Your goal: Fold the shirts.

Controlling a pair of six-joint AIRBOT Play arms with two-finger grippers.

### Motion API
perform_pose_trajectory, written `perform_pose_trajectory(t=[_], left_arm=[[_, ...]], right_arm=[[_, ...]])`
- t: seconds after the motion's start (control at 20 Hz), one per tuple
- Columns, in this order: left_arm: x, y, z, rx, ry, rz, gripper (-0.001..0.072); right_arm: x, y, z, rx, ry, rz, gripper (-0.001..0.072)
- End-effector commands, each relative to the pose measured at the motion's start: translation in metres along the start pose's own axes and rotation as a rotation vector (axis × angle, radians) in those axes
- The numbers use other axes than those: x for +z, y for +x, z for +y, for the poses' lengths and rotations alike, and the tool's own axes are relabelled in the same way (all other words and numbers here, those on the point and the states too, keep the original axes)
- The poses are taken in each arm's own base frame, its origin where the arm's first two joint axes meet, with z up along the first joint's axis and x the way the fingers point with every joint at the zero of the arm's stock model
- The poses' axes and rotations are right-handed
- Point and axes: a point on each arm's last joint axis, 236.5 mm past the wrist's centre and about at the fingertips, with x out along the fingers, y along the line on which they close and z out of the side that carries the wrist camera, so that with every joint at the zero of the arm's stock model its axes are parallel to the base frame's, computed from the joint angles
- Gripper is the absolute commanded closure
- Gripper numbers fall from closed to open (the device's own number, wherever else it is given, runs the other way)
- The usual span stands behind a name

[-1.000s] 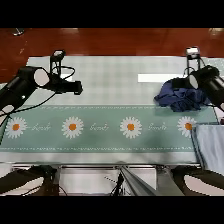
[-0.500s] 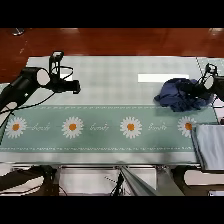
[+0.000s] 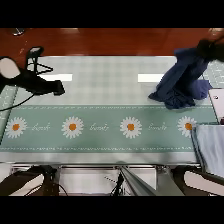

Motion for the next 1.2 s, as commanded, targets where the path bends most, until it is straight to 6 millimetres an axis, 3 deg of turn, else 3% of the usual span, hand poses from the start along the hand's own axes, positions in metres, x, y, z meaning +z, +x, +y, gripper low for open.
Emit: perform_pose_trajectory(t=[0.0,0.15,0.3,0.45,0.55,0.65,0.75,0.85,1.0,1.1,1.15], left_arm=[[-0.016,-0.053,-0.050,-0.173,0.008,-0.200,0.0006],[-0.052,-0.075,-0.077,-0.270,0.033,-0.286,0.0006],[-0.076,-0.075,-0.080,-0.284,0.056,-0.296,0.0007],[-0.081,-0.068,-0.078,-0.281,0.050,-0.276,0.0006],[-0.080,-0.065,-0.077,-0.279,0.047,-0.272,0.0006],[-0.077,-0.065,-0.077,-0.278,0.045,-0.282,0.0007],[-0.072,-0.067,-0.077,-0.278,0.042,-0.305,0.0007],[-0.064,-0.069,-0.076,-0.276,0.036,-0.340,0.0007],[-0.049,-0.073,-0.071,-0.254,0.036,-0.406,0.0007],[-0.044,-0.072,-0.061,-0.212,0.048,-0.422,0.0007],[-0.044,-0.070,-0.056,-0.194,0.047,-0.422,0.0007]], right_arm=[[0.071,-0.124,0.088,0.145,-0.144,-0.282,0.0691],[0.085,-0.201,0.140,0.243,-0.244,-0.426,0.0692],[0.087,-0.258,0.182,0.335,-0.356,-0.535,0.0692],[0.080,-0.296,0.221,0.438,-0.447,-0.587,0.0691],[0.060,-0.301,0.241,0.504,-0.481,-0.537,0.0692],[0.025,-0.286,0.256,0.554,-0.534,-0.398,0.0691],[-0.026,-0.252,0.266,0.585,-0.599,-0.181,0.0691],[-0.095,-0.200,0.275,0.602,-0.622,0.087,0.0691],[-0.224,-0.125,0.301,0.647,-0.585,0.422,0.0691],[-0.306,-0.088,0.317,0.665,-0.521,0.566,0.0691],[-0.338,-0.075,0.323,0.662,-0.474,0.622,0.0691]])
